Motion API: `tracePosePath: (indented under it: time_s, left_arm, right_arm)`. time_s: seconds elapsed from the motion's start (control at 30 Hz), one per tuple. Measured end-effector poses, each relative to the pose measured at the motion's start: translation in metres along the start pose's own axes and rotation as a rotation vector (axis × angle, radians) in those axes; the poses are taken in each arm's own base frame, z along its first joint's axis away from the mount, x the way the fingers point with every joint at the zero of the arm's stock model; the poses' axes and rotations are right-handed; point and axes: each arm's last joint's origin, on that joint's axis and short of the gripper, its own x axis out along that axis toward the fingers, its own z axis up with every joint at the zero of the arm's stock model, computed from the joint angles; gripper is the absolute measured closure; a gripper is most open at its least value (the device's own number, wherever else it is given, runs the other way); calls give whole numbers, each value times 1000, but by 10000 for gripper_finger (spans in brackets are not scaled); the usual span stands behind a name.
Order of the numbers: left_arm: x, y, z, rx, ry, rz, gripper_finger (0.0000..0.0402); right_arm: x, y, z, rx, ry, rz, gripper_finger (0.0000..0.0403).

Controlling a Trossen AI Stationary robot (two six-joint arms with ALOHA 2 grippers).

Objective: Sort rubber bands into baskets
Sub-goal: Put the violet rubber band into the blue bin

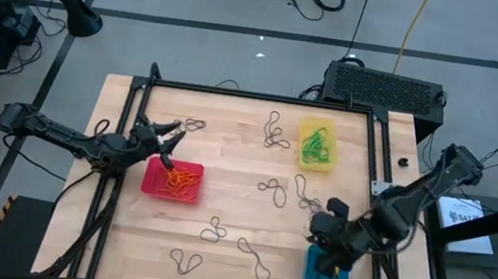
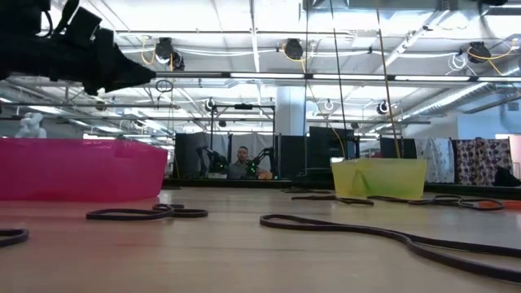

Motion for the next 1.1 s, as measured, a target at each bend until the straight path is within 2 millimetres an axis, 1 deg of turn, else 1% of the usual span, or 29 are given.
tracePosePath:
  time_s: [0.1,0.2,0.37,0.5,0.6,0.73,0.8,0.9,0.97,1.03,1.1]
  left_arm:
    - [0,-1,3,-19,-27,-47,247]
    - [0,-2,5,-13,-47,-91,247]
    - [0,-3,5,-14,-52,-123,247]
    - [0,-3,5,-12,-51,-125,247]
    - [0,-3,4,-6,-45,-127,247]
    - [0,-4,3,4,-38,-129,247]
    - [0,-4,3,3,-38,-132,247]
    - [0,-4,3,2,-40,-150,247]
    - [0,-4,3,-1,-41,-153,247]
    - [0,-4,3,-2,-41,-156,247]
    - [0,-4,3,-4,-42,-163,247]
  right_arm:
    - [1,4,-3,-54,-82,-62,402]
    - [9,6,2,-125,-180,-144,402]
    - [35,12,15,-291,-240,-236,402]
    - [60,7,27,-336,-253,-350,403]
    - [72,-4,34,-316,-229,-387,403]
    - [90,-27,34,-290,-236,-398,403]
    - [99,-42,34,-261,-245,-338,403]
    - [113,-61,34,-243,-282,-193,403]
    - [118,-71,35,-242,-321,-118,403]
    - [122,-81,34,-223,-336,-100,403]
    - [126,-89,32,-205,-311,-123,403]
